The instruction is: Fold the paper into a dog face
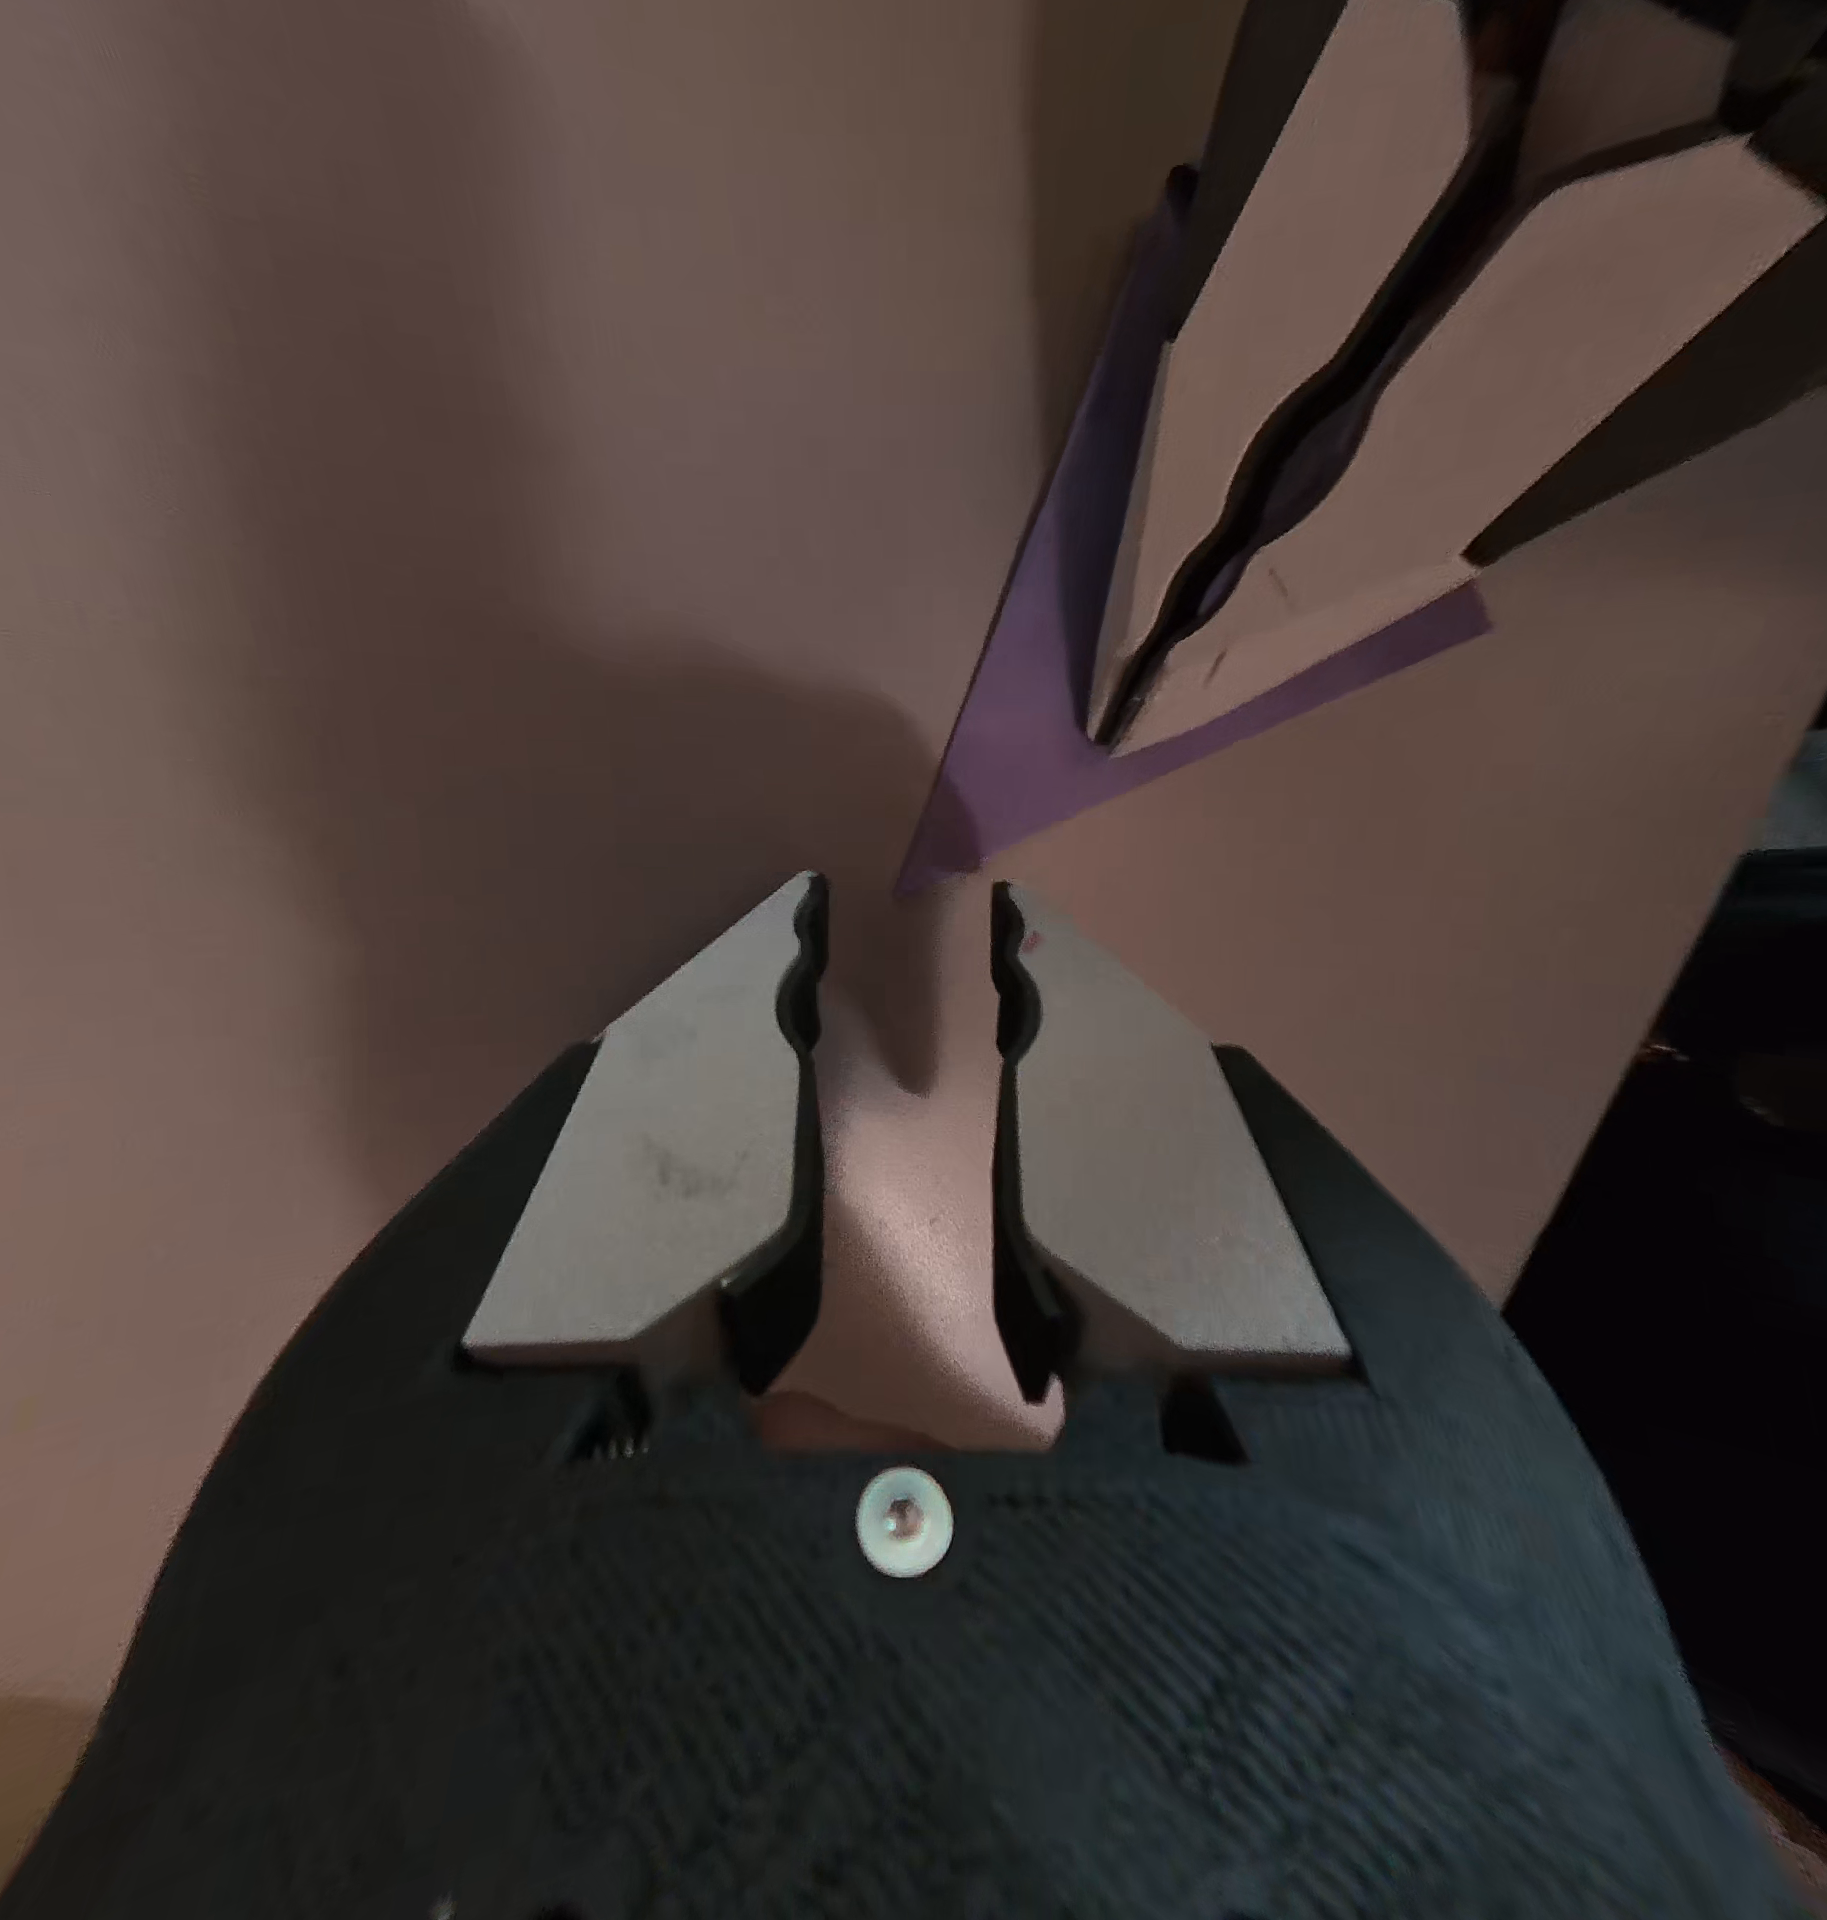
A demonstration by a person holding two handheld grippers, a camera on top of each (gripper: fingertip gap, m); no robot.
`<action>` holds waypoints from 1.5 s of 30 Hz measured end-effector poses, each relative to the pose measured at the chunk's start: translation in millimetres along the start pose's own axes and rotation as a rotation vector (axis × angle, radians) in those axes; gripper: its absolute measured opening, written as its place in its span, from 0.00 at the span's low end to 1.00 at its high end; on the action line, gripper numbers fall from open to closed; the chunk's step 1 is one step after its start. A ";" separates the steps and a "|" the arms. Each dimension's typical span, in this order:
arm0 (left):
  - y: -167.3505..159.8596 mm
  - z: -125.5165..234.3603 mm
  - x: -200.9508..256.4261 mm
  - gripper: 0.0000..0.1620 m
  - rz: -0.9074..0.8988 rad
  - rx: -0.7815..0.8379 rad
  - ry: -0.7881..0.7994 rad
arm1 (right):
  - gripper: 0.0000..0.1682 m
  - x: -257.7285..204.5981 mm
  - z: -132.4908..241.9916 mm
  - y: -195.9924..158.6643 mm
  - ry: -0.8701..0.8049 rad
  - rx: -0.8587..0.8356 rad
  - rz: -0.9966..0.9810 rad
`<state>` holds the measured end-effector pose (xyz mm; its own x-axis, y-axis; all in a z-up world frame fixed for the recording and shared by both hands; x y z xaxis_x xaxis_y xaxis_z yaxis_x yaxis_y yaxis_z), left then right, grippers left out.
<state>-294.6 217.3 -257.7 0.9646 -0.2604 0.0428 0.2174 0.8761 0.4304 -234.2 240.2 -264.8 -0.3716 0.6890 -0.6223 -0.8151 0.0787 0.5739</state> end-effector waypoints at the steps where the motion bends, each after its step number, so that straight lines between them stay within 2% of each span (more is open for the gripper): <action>1: 1.4 -1.2 0.8 0.16 -0.015 0.004 0.017 | 0.00 -0.1 0.1 -0.3 -0.004 -0.002 0.005; 10: 1.6 -0.1 7.6 0.23 -0.042 -0.017 0.001 | 0.00 -12.6 12.3 3.8 0.019 0.026 0.057; 16: 4.6 -0.1 11.0 0.23 0.002 0.002 -0.081 | 0.00 -5.4 7.7 -9.2 0.002 -0.045 0.024; 23: 3.9 -3.2 15.9 0.11 -0.003 -0.018 -0.099 | 0.00 -5.0 6.0 -10.6 0.025 -0.042 0.004; 33: -1.8 2.9 17.6 0.23 -0.025 -0.053 -0.078 | 0.00 -8.8 11.8 -5.9 0.017 -0.016 0.027; 45: -3.4 3.5 21.5 0.22 -0.027 -0.078 -0.102 | 0.00 -11.0 11.9 -6.4 0.020 -0.016 0.031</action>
<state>-275.1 207.3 -255.0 0.9388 -0.3206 0.1257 0.2578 0.8963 0.3610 -219.6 240.7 -255.3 -0.4056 0.6762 -0.6150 -0.8099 0.0461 0.5848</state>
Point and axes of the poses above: each gripper's, where its closed fingertips meet, z back along the fingers, y out of its top, x = y × z across the jaws, the point moved 2 cm from there along z, back along the fingers, and after that the axes turned 14 degrees about y, right-handed, at the moved point
